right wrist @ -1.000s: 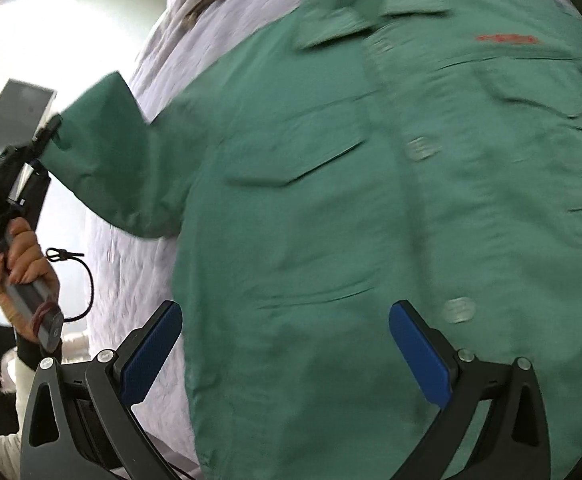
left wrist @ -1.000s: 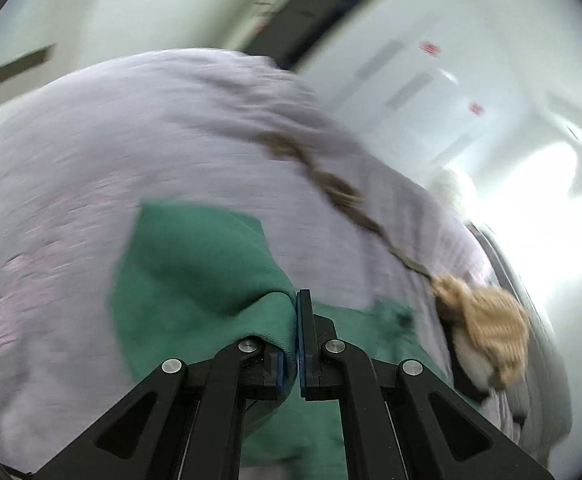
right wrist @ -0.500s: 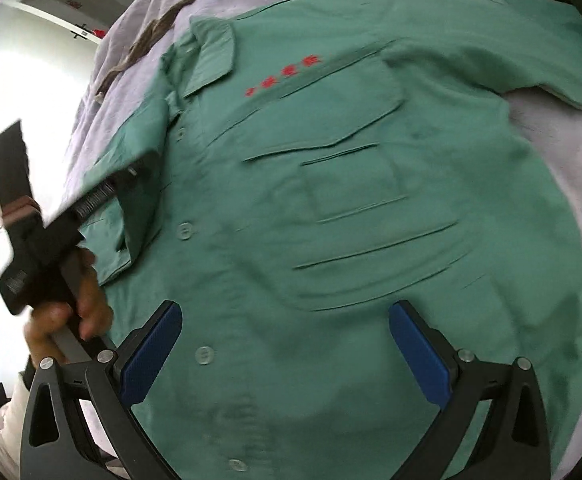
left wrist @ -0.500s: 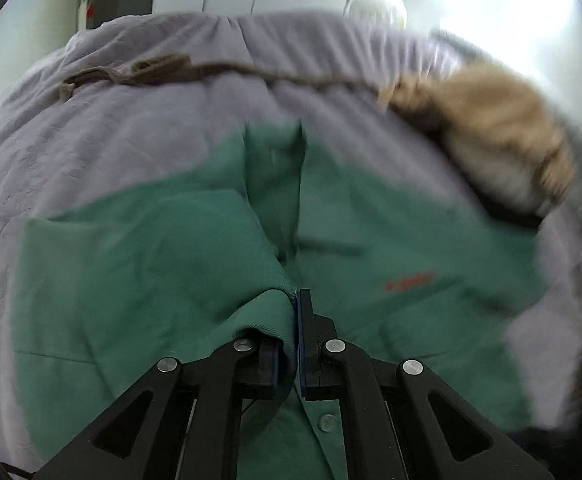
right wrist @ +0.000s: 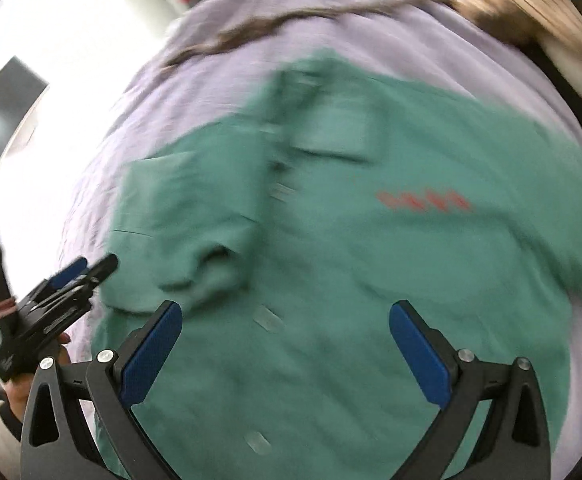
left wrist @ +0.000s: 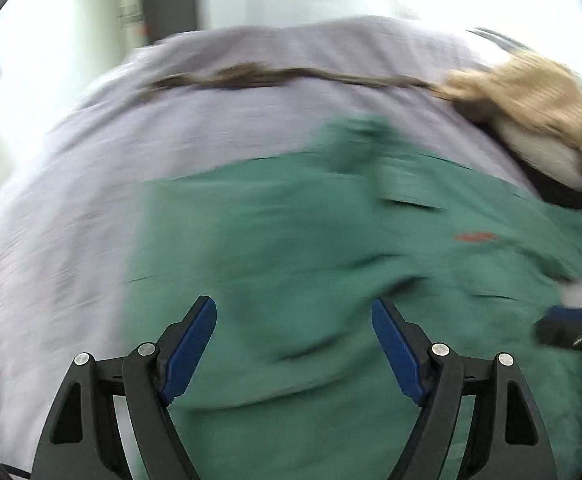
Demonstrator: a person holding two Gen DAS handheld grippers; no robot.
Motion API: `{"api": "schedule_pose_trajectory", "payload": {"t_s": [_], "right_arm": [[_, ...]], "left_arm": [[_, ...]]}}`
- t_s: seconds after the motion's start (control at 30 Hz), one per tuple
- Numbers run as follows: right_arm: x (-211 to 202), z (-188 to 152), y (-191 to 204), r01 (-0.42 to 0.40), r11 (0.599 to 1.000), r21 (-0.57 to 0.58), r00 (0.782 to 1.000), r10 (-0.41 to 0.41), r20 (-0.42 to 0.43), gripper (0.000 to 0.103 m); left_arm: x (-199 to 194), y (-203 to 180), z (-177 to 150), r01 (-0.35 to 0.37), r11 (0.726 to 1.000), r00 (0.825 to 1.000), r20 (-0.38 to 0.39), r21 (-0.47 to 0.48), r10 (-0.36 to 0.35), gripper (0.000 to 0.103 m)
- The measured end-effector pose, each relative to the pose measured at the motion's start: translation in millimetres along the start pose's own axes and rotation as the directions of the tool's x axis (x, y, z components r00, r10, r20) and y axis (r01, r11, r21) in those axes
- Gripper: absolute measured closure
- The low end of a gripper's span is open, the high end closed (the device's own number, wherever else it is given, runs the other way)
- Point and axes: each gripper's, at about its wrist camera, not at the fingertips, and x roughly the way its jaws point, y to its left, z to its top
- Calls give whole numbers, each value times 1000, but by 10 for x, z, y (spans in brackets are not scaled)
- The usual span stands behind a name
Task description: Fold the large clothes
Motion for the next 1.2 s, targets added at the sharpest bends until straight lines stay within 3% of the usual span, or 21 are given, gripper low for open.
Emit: {"api": "schedule_pose_trajectory", "payload": {"t_s": [0.1,0.2,0.3,0.4,0.43,0.47,0.5,0.53,0.67,0.73,0.8,0.83,0.87,0.9,0.93,1.03,1.2], "right_arm": [[281,173,554,-17,989,-150,1000,18,10,0],[605,264,986,17,962,-273,1000,-12,20,0],[1024,376,1075,33,966,-255,999,-41,-25,0],[1425,409,1044,147,955,-257,982,-172,-77,8],[1458,409,1045,163,949,-270,979,-189,-72,25],[1419,419,1036,141,952,-273,985,-162,-59,57],[1337,453,1017,125,955,-268,989,-143,-47,78],[1207,507,951,132,962,-239,990,-140,-19,83],[596,671,343,23,999,-41,994,-18,106,83],[366,686,-126,-3,997,71,990,-7,143,82],[252,695,-606,-75,974,214,988,43,151,74],[230,654,-861,-91,953,289,989,52,142,58],[212,619,-1046,-86,936,342,990,43,134,28],[175,562,-1205,-85,913,399,990,32,138,17],[133,492,-1331,-113,891,440,985,44,164,14],[191,358,-1503,-207,839,502,974,132,182,14],[368,289,-1494,-160,825,542,985,95,147,14]], "left_arm": [[170,647,-57,-109,981,991,-89,-160,96,22],[388,1084,-207,-126,951,983,-164,-281,82,22],[502,1207,-323,-107,943,982,-180,-314,51,22],[499,1202,-361,-117,945,984,-161,-304,70,22],[491,1207,-369,-117,943,985,-158,-310,71,22],[490,1220,-381,-114,941,985,-156,-319,67,22],[495,1217,-382,-112,940,986,-156,-321,64,22],[507,1220,-386,-114,942,985,-162,-315,65,22],[512,1151,-374,-118,951,984,-163,-286,73,22],[529,1158,-346,-114,952,983,-172,-285,66,22],[522,1165,-281,-110,954,982,-181,-278,60,22],[500,1183,-220,-102,957,983,-173,-272,55,22],[501,1203,-142,-96,959,985,-163,-267,53,22],[489,1229,-53,-89,962,988,-145,-258,53,22],[509,1261,53,-80,965,990,-132,-250,48,22],[725,1308,349,-34,967,989,-151,-252,-4,22],[1199,1176,604,-10,970,975,-216,-245,-45,22]]}}
